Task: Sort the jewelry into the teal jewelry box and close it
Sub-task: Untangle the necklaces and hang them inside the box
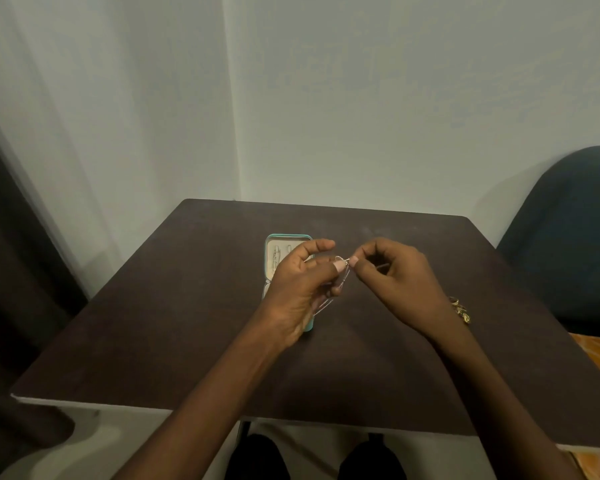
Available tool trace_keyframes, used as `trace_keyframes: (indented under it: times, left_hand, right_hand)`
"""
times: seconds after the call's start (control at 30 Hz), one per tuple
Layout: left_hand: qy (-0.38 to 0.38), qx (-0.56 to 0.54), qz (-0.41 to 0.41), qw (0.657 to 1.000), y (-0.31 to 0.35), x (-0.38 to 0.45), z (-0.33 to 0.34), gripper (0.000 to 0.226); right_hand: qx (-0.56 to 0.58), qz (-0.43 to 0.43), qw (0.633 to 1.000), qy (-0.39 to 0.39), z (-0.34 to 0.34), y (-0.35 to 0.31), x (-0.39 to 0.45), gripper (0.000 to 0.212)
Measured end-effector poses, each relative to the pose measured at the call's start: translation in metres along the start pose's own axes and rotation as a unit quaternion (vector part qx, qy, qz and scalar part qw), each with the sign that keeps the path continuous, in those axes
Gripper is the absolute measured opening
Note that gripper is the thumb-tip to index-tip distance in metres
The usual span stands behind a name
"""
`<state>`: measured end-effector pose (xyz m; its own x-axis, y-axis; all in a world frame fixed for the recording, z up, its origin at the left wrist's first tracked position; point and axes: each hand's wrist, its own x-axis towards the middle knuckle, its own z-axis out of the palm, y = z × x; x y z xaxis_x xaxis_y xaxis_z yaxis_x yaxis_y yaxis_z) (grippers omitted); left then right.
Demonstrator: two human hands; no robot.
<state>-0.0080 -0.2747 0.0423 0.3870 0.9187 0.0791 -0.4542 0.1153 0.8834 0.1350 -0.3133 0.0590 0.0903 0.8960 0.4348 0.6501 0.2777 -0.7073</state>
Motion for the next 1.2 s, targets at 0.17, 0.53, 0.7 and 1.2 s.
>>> trace_keyframes:
  times: [0.17, 0.53, 0.7, 1.2]
  left_hand:
    - [-0.020, -0.031, -0.012, 0.999, 0.004, -0.003, 0.001, 0.026]
    - [0.022, 0.210, 0.132, 0.969, 0.002, -0.013, 0.006, 0.009]
    - [0.047, 0.238, 0.137, 0.960, 0.002, -0.013, 0.005, 0.005]
    - [-0.053, 0.123, -0.015, 0.991, 0.009, -0.005, -0.007, 0.011]
  right_hand:
    - [0.084, 0.027, 0.996, -0.001, 0.001, 0.000, -0.002, 0.009]
    - [0.139, 0.070, 0.988, 0.011, 0.002, -0.004, -0.005, 0.014]
    - [0.120, 0.055, 0.991, 0.034, 0.003, -0.006, -0.006, 0.012]
    - [0.019, 0.008, 0.999, 0.041, 0.006, -0.007, -0.003, 0.008]
